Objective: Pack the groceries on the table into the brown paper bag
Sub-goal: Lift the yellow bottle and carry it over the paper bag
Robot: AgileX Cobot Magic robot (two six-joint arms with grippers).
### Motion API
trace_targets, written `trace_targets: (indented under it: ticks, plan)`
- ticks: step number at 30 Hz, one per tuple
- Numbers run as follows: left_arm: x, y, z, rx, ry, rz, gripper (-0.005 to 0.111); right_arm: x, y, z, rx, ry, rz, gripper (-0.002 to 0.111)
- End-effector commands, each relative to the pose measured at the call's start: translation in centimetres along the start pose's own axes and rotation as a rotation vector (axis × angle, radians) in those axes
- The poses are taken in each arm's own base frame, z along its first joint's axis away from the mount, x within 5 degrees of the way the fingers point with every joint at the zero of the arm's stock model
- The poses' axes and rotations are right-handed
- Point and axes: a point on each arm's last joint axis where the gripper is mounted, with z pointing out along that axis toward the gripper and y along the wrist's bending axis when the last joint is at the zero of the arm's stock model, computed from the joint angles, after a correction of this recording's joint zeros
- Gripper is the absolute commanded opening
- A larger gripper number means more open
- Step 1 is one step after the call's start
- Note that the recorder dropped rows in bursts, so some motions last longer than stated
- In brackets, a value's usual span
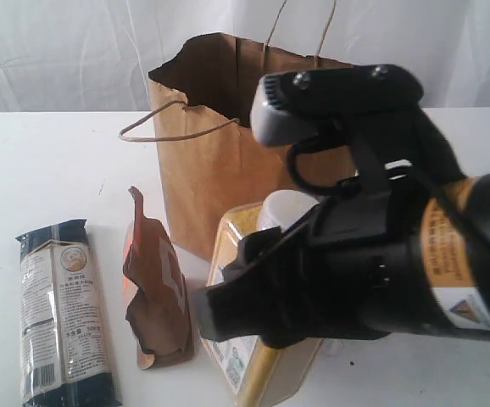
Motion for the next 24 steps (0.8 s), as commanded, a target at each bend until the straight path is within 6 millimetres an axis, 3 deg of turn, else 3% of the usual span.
trace_targets:
  ticks: [1, 7, 14, 19, 24]
  plan:
    - [0.1, 0.0, 0.0, 0.002, -0.001, -0.008, 0.0, -0.5, -1.2, -3.0, -0.005, -0.083, -0.065, 0.0]
    - [0.1, 0.0, 0.0, 0.002, -0.001, -0.008, 0.0, -2.1, -3.4, -7.4, 0.119, -0.177, -0.131, 0.0]
    - [0.1, 0.0, 0.0, 0.002, -0.001, -0.008, 0.0, -5.2, -3.8, -10.5, 0.218, -0.33, -0.252, 0.0]
    - [0.1, 0.0, 0.0, 0.002, -0.001, -0.008, 0.0, -7.5, -3.5, -10.8, 0.349, -0.474, -0.373, 0.0]
    - [0.1, 0.0, 0.0, 0.002, -0.001, -0.008, 0.0, -9.6, -2.0, -9.9, 0.359, -0.578, -0.477, 0.0]
